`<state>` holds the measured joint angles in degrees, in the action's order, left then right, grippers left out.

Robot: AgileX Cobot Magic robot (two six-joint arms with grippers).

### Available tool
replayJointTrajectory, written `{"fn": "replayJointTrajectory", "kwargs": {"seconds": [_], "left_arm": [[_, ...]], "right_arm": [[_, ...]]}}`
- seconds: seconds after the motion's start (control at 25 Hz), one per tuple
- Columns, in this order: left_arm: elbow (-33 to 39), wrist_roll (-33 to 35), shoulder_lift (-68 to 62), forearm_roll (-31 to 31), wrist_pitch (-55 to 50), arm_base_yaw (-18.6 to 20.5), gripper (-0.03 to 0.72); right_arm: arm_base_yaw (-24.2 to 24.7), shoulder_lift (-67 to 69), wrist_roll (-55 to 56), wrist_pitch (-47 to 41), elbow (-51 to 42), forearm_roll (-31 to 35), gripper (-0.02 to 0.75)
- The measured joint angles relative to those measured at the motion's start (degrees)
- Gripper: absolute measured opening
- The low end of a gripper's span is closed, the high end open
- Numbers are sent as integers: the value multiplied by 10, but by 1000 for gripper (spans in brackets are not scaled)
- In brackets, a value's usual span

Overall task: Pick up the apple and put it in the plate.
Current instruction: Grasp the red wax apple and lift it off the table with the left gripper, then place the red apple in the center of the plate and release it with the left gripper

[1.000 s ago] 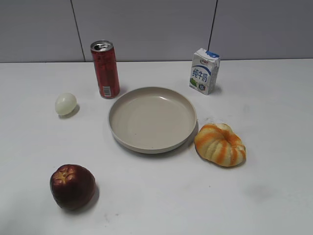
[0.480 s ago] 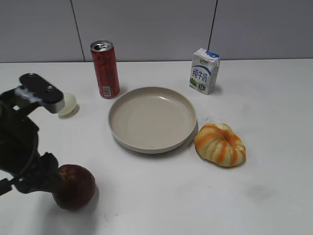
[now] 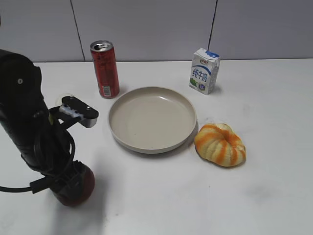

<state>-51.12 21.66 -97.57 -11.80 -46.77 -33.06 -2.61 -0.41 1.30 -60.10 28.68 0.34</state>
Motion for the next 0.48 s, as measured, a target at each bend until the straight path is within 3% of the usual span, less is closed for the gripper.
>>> {"fn": "replayJointTrajectory", "kwargs": {"seconds": [0.24, 0.48], "left_arm": [[-26, 0, -4, 5, -41, 0, 578], [-141, 0, -8, 26, -64, 0, 577]], "right_arm": [[0, 0, 0, 0, 0, 0, 585], [0, 0, 0, 0, 0, 0, 585]]}}
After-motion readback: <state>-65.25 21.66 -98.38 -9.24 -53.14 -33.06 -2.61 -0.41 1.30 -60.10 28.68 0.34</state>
